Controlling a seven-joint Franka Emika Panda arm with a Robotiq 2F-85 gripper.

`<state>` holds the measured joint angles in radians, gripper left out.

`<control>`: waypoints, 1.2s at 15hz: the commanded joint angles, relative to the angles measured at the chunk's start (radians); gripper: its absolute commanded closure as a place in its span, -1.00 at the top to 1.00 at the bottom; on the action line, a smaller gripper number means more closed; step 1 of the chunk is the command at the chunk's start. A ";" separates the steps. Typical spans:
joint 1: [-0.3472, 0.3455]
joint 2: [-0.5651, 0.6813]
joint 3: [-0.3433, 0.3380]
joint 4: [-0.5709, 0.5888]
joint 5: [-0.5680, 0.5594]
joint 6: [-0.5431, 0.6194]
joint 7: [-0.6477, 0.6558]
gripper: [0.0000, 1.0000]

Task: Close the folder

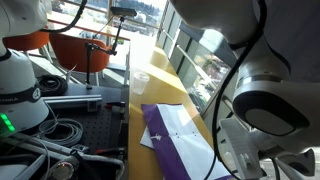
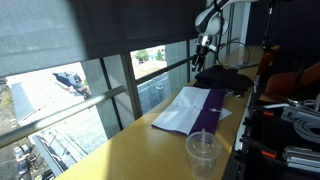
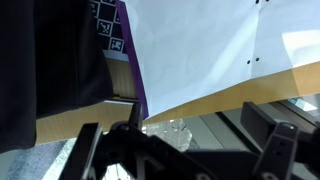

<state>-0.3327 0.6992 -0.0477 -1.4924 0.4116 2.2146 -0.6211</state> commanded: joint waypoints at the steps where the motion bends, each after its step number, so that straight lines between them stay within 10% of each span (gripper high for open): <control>1: -0.010 0.113 0.019 0.120 -0.090 -0.035 0.051 1.00; 17: -0.053 0.352 0.076 0.349 -0.162 -0.039 0.053 1.00; 18: -0.056 0.356 0.080 0.355 -0.160 -0.039 0.054 0.50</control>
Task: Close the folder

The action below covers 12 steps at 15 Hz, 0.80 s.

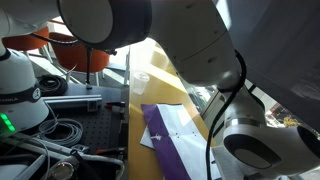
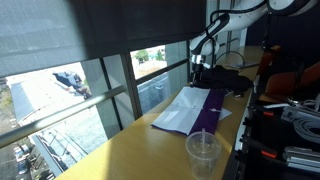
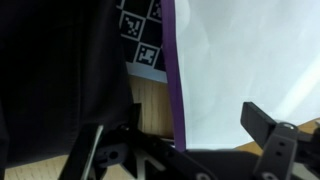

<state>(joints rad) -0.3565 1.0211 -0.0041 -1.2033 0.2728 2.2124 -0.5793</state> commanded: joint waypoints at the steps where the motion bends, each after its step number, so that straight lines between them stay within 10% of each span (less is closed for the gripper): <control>1: -0.036 0.034 0.041 0.067 -0.020 -0.037 0.010 0.47; 12: -0.044 0.044 0.060 0.105 -0.010 -0.072 0.032 -1.00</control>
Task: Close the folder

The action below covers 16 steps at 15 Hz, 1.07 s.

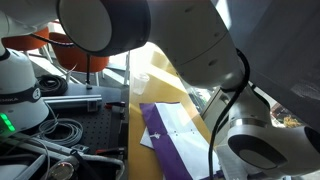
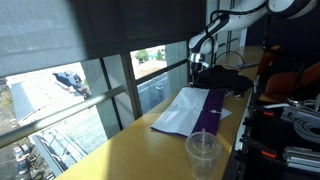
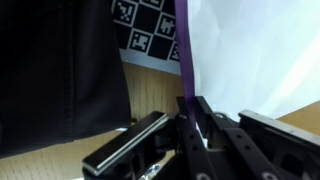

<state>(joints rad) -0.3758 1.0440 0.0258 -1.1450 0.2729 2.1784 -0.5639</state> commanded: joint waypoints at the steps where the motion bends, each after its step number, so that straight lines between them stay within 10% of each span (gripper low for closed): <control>1: -0.027 0.022 0.032 0.047 -0.009 -0.039 0.019 -1.00; 16: 0.074 -0.274 -0.097 -0.116 -0.149 -0.061 0.031 -1.00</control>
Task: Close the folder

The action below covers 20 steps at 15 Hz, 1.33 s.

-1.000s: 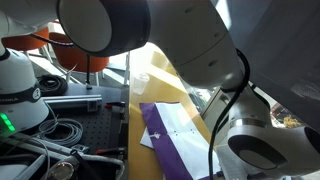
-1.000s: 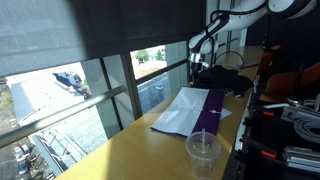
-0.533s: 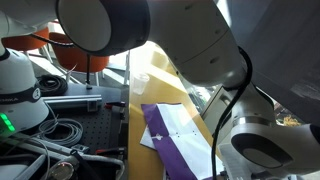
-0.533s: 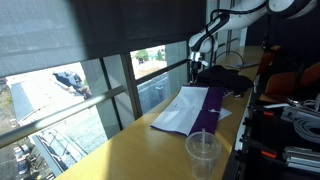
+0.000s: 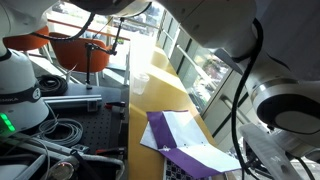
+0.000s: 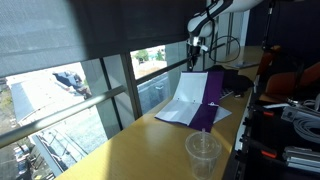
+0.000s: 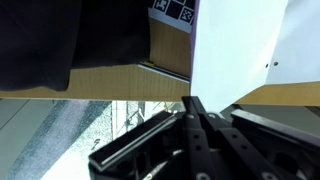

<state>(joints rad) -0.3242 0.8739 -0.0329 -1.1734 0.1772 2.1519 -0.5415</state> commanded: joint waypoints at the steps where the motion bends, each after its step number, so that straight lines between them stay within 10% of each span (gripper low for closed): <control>1: 0.030 -0.132 -0.049 -0.110 -0.069 -0.037 0.007 -1.00; 20: 0.123 -0.409 0.026 -0.495 -0.165 0.038 0.029 -1.00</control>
<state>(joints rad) -0.2192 0.5213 -0.0255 -1.5883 0.0176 2.1636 -0.5332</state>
